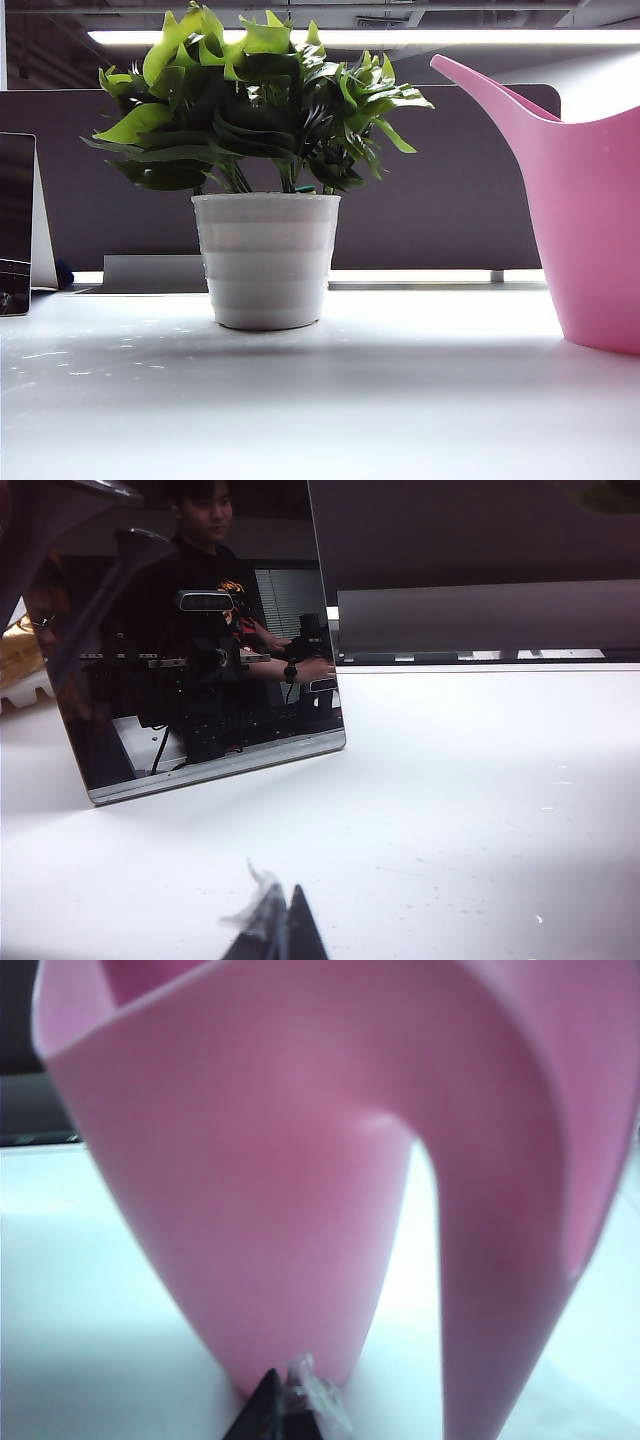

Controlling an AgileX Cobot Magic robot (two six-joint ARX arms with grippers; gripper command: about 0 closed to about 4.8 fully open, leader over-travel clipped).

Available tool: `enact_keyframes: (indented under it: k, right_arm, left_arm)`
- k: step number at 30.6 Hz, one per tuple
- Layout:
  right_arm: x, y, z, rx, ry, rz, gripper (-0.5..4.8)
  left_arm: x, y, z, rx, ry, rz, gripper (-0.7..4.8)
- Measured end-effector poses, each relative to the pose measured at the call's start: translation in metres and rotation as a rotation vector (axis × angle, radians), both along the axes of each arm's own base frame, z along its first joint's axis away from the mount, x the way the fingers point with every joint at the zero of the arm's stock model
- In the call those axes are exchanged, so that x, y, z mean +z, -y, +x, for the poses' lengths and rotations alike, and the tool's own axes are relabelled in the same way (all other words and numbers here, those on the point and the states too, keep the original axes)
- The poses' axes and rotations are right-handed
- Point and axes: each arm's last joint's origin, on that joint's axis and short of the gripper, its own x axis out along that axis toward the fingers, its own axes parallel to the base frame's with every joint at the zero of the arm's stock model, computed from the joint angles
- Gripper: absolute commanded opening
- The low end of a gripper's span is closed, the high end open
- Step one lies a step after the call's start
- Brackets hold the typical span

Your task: Pick up the watering can from the table, water the potted plant, and put the can back.

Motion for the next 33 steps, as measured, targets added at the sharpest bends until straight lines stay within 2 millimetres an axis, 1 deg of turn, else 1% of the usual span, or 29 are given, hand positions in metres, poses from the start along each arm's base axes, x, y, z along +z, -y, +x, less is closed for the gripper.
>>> enact_keyframes:
  k: [4,10,20,26,33]
  right_arm:
    - [0.0055,0.0002,0.0004,-0.006,0.057,0.005,-0.08]
    - [0.0096,0.0000,0.0004,-0.001,0.099,0.009,-0.08]
    - [0.0097,0.0002,0.0004,-0.002,0.099,0.010,-0.08]
    - [0.0097,0.0002,0.0004,-0.002,0.099,0.010,-0.08]
    - [0.0096,0.0002,0.0004,-0.002,0.099,0.009,-0.08]
  left_arm:
    - [0.0000,0.0000,0.0000,0.000,0.000,0.000,-0.05]
    - [0.0000,0.0000,0.0000,0.000,0.000,0.000,-0.05]
    - [-0.0001,0.0000,0.0000,0.000,-0.001,0.000,-0.05]
    - [-0.0003,0.0025,0.0002,-0.087,-0.003,-0.006,-0.05]
    - [-0.0011,0.0026,0.0002,-0.090,-0.012,-0.007,-0.05]
